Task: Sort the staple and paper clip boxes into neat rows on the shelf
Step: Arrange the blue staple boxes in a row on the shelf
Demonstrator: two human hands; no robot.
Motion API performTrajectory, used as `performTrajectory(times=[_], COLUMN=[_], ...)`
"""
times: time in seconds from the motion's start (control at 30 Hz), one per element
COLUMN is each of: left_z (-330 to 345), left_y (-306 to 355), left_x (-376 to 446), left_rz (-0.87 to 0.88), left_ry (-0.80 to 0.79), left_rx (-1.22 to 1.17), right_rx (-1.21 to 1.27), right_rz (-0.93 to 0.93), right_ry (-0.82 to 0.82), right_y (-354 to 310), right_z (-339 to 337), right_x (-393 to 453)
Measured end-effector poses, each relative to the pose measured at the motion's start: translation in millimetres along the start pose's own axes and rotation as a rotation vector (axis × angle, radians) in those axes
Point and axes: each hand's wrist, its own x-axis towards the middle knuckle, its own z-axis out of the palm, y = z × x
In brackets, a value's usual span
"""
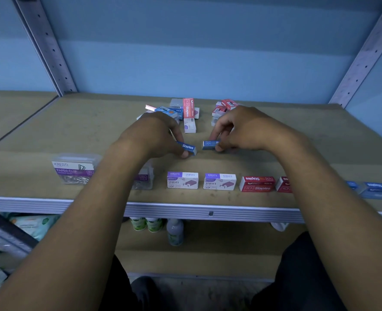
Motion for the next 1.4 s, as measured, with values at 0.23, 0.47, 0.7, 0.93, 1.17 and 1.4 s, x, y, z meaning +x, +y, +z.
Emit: performTrajectory(times=[0.23, 0.47, 0.7, 0.93, 1.17, 1.4], left_z=[-3, -2, 0, 2, 5, 3], left_y=[-1, 0, 2, 2, 1, 4], left_x=[-8, -8, -5, -3, -2, -5], left_rz=[0.022, 0.128, 0.184, 0.217, 0.257, 0.314], left_ry=[-0.056, -0.129, -0.175, -0.136, -0.093, -0.009], left_rx=[0.023, 0.097, 0.135, 0.072, 0.005, -0.014], right_rx=[-0.031, -0.084, -0.123, -0.050, 0.066, 0.083], right_rz=[0.026, -0.004, 0.001, -0.010, -0.048, -0.079], right_ry=[-0.013, -0.003, -0.093, -0.072, -0.019, 0.055], right_y=[4, 3, 5, 6, 5, 1], right_z=[1, -2, 1, 2, 1, -1], right_x=[-2, -4, -2, -4, -10, -14])
